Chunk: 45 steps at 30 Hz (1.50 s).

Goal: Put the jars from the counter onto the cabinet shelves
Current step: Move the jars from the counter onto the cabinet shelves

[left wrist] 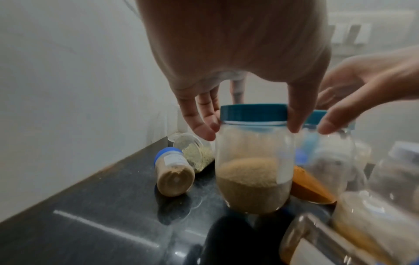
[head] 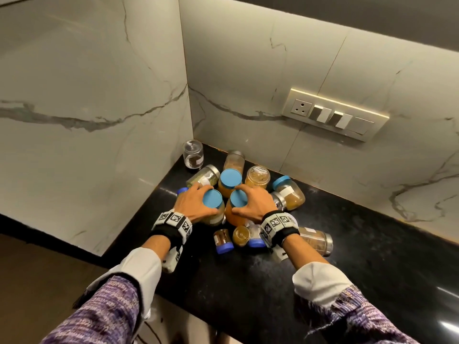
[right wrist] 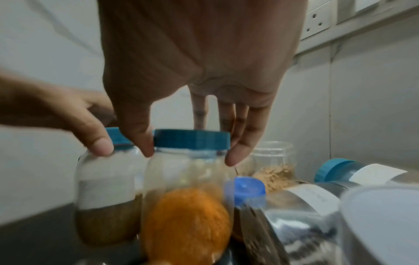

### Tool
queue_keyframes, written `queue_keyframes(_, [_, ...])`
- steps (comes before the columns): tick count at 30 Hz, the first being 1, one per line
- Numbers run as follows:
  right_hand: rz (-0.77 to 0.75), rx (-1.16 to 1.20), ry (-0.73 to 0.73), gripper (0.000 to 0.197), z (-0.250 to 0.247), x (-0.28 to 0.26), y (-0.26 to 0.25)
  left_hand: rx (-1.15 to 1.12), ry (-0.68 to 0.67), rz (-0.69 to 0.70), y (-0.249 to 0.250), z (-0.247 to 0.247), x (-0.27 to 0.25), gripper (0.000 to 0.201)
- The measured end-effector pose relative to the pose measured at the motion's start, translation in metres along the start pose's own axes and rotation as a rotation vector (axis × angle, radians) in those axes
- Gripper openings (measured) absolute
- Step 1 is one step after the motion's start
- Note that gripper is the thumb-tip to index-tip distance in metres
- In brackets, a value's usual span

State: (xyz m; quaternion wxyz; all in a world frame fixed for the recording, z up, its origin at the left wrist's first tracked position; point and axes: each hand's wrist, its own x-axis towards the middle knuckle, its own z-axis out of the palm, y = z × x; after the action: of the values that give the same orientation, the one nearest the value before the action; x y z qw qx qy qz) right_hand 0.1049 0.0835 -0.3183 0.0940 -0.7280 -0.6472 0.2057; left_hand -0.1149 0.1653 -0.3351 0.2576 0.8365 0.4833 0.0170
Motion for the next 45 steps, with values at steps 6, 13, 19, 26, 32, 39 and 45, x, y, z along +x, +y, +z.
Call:
queue_keyframes(6, [0.100, 0.201, 0.236, 0.073, -0.080, -0.027, -0.041, -0.053, 0.130, 0.144, 0.020, -0.087, -0.030, 0.095])
queue_keyframes(13, [0.136, 0.104, 0.378, 0.067, -0.215, -0.083, -0.123, -0.049, 0.380, 0.416, 0.087, -0.241, -0.087, 0.084])
queue_keyframes(19, [0.092, -0.068, 0.420, 0.062, -0.319, -0.142, -0.210, -0.093, 0.452, 0.577, 0.140, -0.346, -0.146, 0.081])
queue_keyframes(26, [0.058, -0.146, 0.452, 0.062, -0.420, -0.177, -0.273, -0.126, 0.532, 0.641, 0.186, -0.436, -0.189, 0.075])
queue_keyframes(32, [0.083, -0.186, 0.439, 0.061, -0.480, -0.155, -0.292, -0.070, 0.414, 0.549, 0.223, -0.493, -0.181, 0.061])
queue_keyframes(39, [0.051, -0.215, 0.398, 0.056, -0.517, -0.109, -0.284, 0.100, 0.234, 0.404, 0.246, -0.531, -0.134, 0.061])
queue_keyframes(45, [0.012, -0.187, 0.365, 0.050, -0.546, -0.066, -0.277, 0.183, 0.294, 0.311, 0.271, -0.554, -0.100, 0.055])
